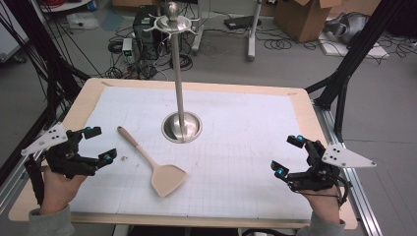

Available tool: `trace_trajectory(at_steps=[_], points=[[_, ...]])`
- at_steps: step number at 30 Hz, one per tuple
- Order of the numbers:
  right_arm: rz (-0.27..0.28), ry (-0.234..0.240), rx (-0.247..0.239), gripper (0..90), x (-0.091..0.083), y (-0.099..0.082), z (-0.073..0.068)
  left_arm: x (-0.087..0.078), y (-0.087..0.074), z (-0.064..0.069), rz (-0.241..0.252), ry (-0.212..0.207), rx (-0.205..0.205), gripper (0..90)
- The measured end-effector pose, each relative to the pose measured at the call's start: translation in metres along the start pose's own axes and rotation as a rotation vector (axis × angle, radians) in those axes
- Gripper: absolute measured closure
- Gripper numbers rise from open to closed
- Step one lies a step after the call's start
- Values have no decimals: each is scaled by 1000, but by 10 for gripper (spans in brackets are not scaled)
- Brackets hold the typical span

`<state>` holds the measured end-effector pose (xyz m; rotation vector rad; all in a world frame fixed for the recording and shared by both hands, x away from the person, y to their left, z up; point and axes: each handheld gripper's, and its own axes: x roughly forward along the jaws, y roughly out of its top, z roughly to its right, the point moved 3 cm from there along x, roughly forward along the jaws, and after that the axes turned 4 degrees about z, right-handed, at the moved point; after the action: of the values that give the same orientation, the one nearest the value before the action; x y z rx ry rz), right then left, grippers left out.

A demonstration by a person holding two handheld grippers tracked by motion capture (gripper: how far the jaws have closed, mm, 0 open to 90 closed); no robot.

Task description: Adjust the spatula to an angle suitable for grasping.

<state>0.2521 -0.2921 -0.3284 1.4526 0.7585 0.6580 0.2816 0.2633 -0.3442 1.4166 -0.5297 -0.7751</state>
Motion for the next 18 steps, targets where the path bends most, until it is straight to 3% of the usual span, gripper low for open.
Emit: trace_trajectory(at_steps=[4, 8, 11, 18], points=[[-5, 2, 0, 53, 1, -1, 0, 5, -4, -3, -44, 10, 3, 18], [-4, 6, 1, 53, 1, -1, -1, 10, -11, -6, -130, 9, -19, 47], [-7, 8, 0, 53, 0, -1, -1, 12, -14, -7, -135, -7, -15, 82], [-9, 6, 2, 53, 0, -1, -1, 17, -19, -10, -152, 12, -21, 334]])
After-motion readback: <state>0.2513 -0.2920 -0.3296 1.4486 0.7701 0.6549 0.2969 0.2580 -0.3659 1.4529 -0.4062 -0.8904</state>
